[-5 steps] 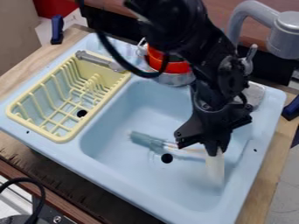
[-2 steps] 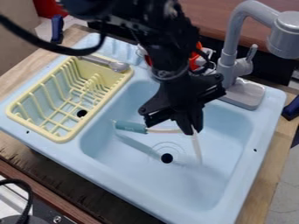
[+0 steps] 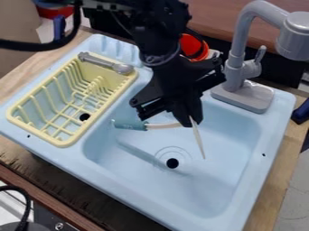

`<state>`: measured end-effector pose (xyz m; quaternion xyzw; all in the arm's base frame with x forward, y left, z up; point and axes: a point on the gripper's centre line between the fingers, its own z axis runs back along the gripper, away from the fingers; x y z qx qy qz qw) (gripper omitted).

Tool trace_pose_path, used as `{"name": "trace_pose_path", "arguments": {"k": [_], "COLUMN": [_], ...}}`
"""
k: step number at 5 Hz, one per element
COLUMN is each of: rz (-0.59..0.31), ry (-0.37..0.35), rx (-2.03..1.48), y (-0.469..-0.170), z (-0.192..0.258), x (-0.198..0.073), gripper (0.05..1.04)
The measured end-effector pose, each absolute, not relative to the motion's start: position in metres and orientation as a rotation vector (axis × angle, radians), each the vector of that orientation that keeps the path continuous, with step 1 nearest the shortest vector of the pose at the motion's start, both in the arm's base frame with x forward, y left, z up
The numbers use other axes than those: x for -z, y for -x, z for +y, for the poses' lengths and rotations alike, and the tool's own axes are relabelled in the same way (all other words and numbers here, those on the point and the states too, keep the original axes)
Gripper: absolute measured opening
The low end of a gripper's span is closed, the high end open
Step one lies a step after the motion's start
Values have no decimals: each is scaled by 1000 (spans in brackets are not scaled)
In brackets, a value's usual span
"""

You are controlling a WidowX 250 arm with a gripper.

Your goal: Moving the spoon to the yellow basket.

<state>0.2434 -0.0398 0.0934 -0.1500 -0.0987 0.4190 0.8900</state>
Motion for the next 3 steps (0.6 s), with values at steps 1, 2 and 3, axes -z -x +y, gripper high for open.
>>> {"name": "trace_pose_path", "arguments": {"k": [1, 2, 3], "rz": [-201, -274, -340], "ry": [345, 369, 330], "rx": [-892, -951, -1036], "y": [-247, -249, -251], "z": [-40, -36, -21], "x": [-108, -124, -131], "gripper": [54, 54, 54]}}
